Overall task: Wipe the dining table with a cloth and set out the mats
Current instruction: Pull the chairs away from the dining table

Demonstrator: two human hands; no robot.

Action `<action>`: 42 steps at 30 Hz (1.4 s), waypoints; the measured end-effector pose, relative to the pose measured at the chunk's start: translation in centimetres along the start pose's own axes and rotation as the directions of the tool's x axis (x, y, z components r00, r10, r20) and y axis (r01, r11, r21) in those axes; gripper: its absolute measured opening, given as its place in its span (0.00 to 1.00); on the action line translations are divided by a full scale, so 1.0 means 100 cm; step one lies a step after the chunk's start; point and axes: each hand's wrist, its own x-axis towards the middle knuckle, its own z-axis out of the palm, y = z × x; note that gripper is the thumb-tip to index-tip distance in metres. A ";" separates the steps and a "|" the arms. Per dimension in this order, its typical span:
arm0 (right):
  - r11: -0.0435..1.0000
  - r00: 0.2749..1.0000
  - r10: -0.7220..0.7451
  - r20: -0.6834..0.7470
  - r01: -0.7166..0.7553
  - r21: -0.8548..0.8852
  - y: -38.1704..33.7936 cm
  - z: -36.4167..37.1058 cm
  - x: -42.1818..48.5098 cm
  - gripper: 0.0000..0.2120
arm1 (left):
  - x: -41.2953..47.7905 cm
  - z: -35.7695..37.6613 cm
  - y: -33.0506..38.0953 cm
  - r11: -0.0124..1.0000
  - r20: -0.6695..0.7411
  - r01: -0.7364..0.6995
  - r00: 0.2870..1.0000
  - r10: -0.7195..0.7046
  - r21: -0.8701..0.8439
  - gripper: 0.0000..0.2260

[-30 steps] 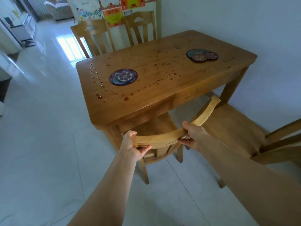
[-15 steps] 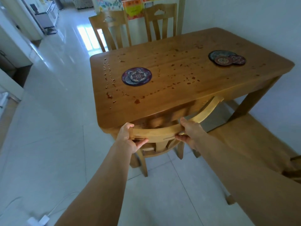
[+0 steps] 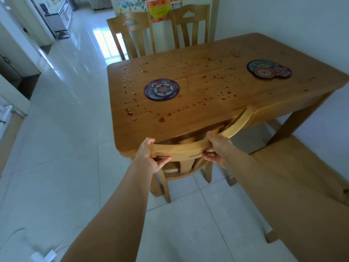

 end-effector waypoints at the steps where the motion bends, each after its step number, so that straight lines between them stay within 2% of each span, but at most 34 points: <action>1: 1.000 1.000 -0.004 -0.004 0.004 -0.019 0.000 -0.001 -0.002 0.27 | -0.001 0.000 -0.002 1.000 0.016 -0.004 1.000 0.004 -0.013 0.27; 5: 0.995 0.997 -0.049 -0.054 0.044 -0.092 0.005 -0.003 -0.012 0.26 | -0.010 -0.007 -0.017 0.999 0.102 -0.041 0.994 0.043 -0.024 0.28; 8: 0.996 0.992 -0.063 -0.107 0.055 -0.068 0.018 -0.001 -0.027 0.22 | -0.024 -0.013 -0.031 0.993 0.176 -0.093 0.981 0.079 0.074 0.22; 12: 0.998 0.989 -0.057 -0.138 0.051 -0.047 0.033 -0.007 -0.053 0.21 | -0.049 -0.012 -0.057 0.988 0.290 -0.091 0.956 0.052 0.123 0.16; 16: 0.997 0.986 -0.081 -0.143 0.080 -0.017 0.037 -0.032 -0.081 0.16 | -0.071 -0.002 -0.083 0.973 0.362 -0.111 0.931 0.031 0.202 0.13; 22: 0.982 0.963 -0.159 -0.217 0.176 0.063 0.034 -0.094 -0.116 0.15 | -0.102 0.026 -0.132 0.944 0.434 -0.150 0.901 0.008 0.293 0.13; 25: 0.962 0.941 -0.210 -0.267 0.248 0.116 0.036 -0.137 -0.127 0.13 | -0.120 0.042 -0.170 0.934 0.480 -0.145 0.876 -0.032 0.327 0.13; 28: 0.942 0.890 -0.271 -0.366 0.324 0.091 0.037 -0.194 -0.142 0.10 | -0.138 0.059 -0.219 0.924 0.497 -0.142 0.866 -0.059 0.356 0.13; 33: 0.917 0.791 -0.330 -0.515 0.397 0.023 0.037 -0.326 -0.175 0.08 | -0.185 0.101 -0.331 0.908 0.529 -0.080 0.832 -0.167 0.412 0.10; 36: 0.901 0.756 -0.346 -0.556 0.432 0.028 0.038 -0.392 -0.189 0.08 | -0.209 0.129 -0.392 0.900 0.541 -0.028 0.807 -0.237 0.436 0.09; 42: 0.914 0.748 -0.314 -0.585 0.405 0.027 0.046 -0.496 -0.189 0.08 | -0.243 0.180 -0.489 0.895 0.511 0.044 0.808 -0.294 0.445 0.16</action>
